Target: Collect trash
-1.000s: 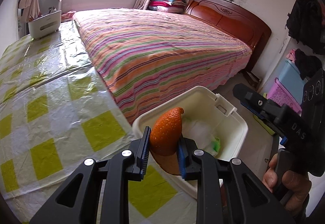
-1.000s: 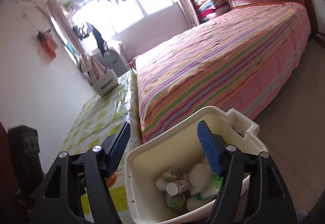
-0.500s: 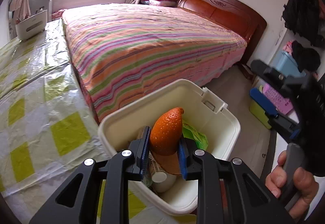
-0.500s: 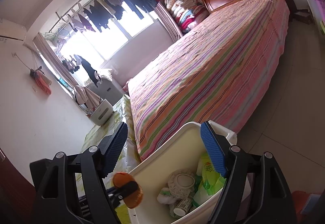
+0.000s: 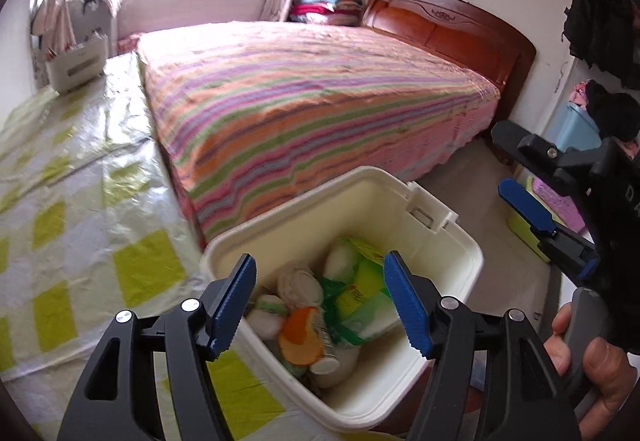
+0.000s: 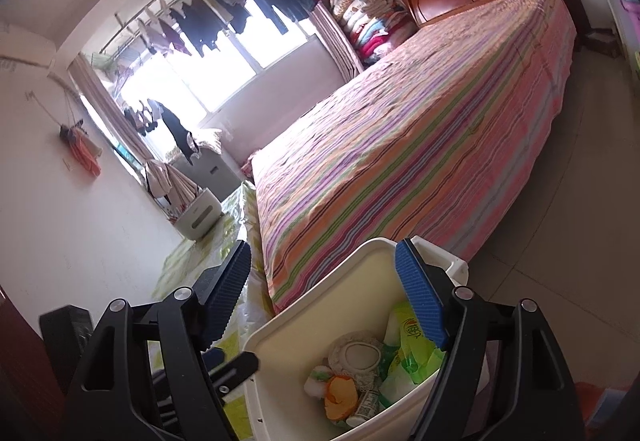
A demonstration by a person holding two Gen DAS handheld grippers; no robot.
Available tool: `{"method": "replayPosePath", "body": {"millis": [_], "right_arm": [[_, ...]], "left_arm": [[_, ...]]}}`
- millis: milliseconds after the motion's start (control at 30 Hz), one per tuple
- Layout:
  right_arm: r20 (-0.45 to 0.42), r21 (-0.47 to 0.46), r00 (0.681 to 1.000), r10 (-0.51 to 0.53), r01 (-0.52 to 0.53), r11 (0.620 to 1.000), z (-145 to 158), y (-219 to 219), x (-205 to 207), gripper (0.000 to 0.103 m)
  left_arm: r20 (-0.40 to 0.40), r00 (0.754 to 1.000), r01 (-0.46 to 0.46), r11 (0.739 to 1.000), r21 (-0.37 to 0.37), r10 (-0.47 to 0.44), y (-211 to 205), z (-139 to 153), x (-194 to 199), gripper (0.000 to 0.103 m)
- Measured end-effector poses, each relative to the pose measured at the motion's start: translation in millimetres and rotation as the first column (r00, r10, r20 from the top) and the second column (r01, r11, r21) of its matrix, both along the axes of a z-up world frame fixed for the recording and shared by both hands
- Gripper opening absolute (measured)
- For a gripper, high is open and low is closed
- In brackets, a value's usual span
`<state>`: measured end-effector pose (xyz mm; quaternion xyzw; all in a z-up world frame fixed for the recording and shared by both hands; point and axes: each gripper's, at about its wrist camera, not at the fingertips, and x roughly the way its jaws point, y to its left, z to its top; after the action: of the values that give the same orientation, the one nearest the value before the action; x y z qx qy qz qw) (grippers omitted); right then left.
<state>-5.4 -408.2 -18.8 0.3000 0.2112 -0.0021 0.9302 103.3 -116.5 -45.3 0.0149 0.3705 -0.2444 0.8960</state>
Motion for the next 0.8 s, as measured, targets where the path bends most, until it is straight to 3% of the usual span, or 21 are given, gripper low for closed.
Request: {"method": "replayPosePath", "body": {"millis": [400, 700, 800], "right_arm": [[-0.03, -0.128, 0.999, 0.011, -0.014, 0.992, -5, 26, -1, 0.077], [-0.005, -0.339, 0.999, 0.051, -0.049, 0.939, 10, 79, -17, 0.084], [-0.008, -0.352, 0.997, 0.082, -0.08, 0.933, 9, 98, -20, 0.085]], "left_arm": [[0.026, 0.994, -0.102, 0.994, 0.031, 0.102, 37, 5, -4, 0.067], [0.097, 0.973, -0.211, 0.977, 0.029, 0.208, 84, 20, -25, 0.068], [0.133, 0.96, -0.252, 0.967, 0.034, 0.245, 101, 24, -34, 0.068]]}}
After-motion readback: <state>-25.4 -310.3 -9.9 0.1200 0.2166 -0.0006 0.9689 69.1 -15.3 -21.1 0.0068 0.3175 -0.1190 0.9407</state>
